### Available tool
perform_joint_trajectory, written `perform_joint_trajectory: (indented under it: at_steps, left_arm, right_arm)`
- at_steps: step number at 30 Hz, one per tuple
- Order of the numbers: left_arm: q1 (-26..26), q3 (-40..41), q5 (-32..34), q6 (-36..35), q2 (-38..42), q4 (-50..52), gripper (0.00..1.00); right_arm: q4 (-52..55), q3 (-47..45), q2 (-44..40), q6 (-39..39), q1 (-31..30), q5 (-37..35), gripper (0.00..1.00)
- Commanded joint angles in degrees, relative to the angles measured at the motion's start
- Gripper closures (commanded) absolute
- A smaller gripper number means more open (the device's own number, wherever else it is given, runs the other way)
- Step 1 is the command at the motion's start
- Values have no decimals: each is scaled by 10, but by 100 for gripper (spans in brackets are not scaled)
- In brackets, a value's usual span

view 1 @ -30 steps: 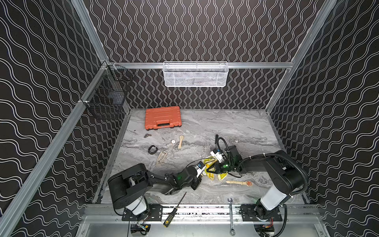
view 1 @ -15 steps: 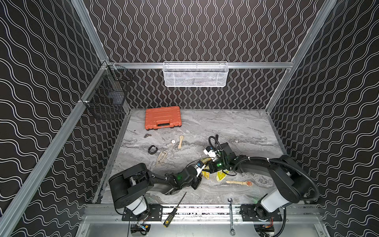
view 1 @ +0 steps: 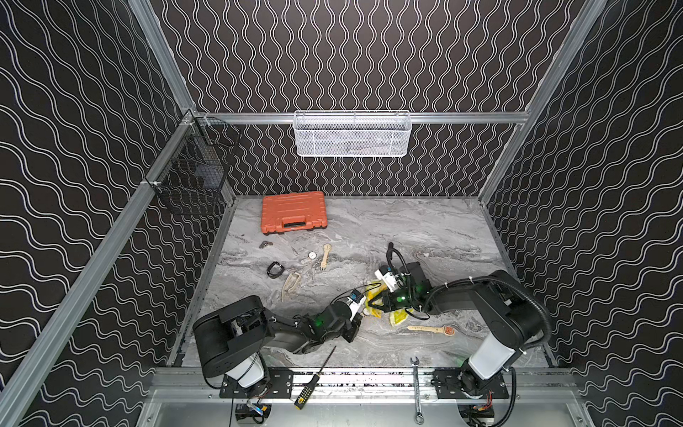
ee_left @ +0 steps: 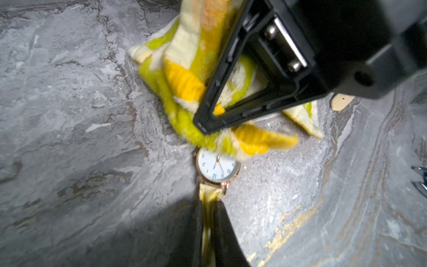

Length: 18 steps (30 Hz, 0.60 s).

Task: Wipe the watch dial
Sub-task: Wipe the dirt from the watch dial.

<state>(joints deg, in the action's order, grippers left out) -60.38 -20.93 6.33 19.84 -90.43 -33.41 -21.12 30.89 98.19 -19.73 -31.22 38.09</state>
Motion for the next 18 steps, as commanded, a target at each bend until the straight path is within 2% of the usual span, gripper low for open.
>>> perform_joint_trajectory:
  at_steps: [1, 4, 7, 10, 13, 16, 18]
  left_arm:
    - [3, 10, 6, 20, -18, 164, 93]
    - [3, 8, 9, 17, -23, 166, 93]
    - [3, 5, 11, 23, -28, 170, 93]
    - [3, 5, 10, 26, -31, 171, 92]
    - [3, 9, 17, 35, -31, 168, 91]
    - [3, 13, 12, 44, -28, 168, 91]
    - [3, 16, 19, 45, -21, 165, 91]
  right_arm:
    - [114, -16, -3, -11, 1, -142, 100]
    - [102, -26, -33, 3, 0, -140, 100]
    - [103, -29, -98, 8, -5, -107, 100]
    - [150, 5, -137, 12, -33, -129, 100]
    - [164, 44, -131, 30, -63, -114, 100]
    - [110, 39, -102, 21, -72, -62, 100]
    - [106, 38, -70, 41, -74, -27, 100]
